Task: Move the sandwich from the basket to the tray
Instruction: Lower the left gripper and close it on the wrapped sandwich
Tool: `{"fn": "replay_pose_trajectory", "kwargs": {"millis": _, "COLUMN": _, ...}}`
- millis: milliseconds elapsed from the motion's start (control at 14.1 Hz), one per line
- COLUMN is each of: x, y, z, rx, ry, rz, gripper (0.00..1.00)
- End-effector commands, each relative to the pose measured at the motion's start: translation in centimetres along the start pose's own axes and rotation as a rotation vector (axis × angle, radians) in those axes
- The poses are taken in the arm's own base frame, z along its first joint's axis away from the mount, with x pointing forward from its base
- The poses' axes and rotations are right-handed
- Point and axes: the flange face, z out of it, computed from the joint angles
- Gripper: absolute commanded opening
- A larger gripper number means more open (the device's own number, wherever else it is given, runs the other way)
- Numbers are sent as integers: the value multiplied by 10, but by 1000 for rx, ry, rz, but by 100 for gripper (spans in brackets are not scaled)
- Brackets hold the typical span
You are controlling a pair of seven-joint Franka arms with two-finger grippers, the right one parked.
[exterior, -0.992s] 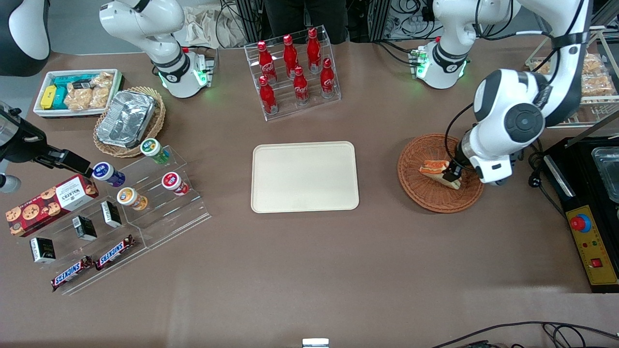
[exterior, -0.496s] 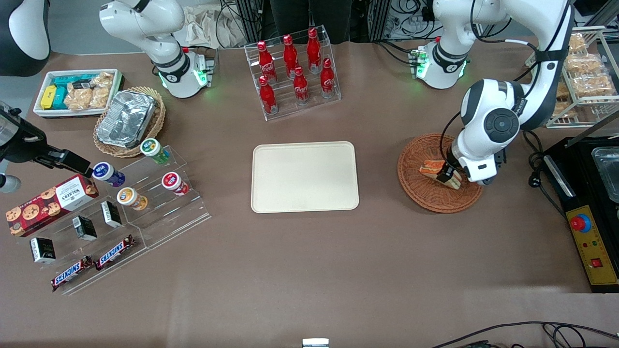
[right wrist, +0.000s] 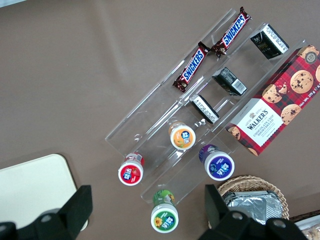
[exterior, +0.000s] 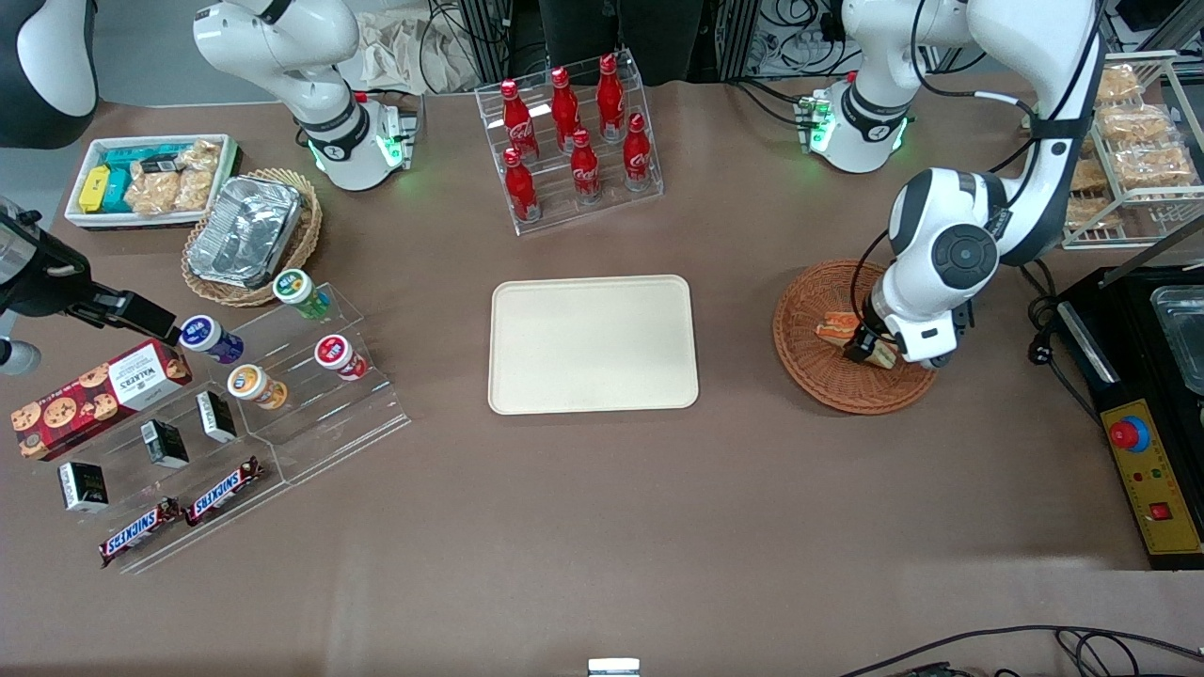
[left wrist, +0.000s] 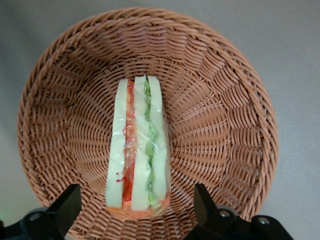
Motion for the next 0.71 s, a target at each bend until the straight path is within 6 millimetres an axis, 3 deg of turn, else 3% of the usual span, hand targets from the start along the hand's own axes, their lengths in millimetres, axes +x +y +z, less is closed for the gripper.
{"fn": "replay_pose_trajectory", "kwargs": {"millis": 0, "x": -1, "y": 0, "z": 14, "rx": -15, "ry": 19, "rz": -4, "gripper": 100}}
{"fn": "replay_pose_trajectory", "kwargs": {"millis": 142, "x": -3, "y": -6, "z": 29, "rx": -18, "ry": 32, "rz": 10, "gripper": 100}}
{"fn": "replay_pose_trajectory", "kwargs": {"millis": 283, "x": -3, "y": -9, "z": 35, "rx": -30, "ry": 39, "rz": 14, "gripper": 91}}
{"fn": "replay_pose_trajectory", "kwargs": {"millis": 354, "x": -3, "y": -9, "z": 36, "rx": -30, "ry": 40, "rz": 15, "gripper": 80}}
{"fn": "replay_pose_trajectory", "kwargs": {"millis": 567, "x": -2, "y": -9, "z": 40, "rx": -24, "ry": 37, "rz": 17, "gripper": 33}}
{"fn": "replay_pose_trajectory", "kwargs": {"millis": 638, "x": 0, "y": -9, "z": 39, "rx": -26, "ry": 37, "rz": 11, "gripper": 6}}
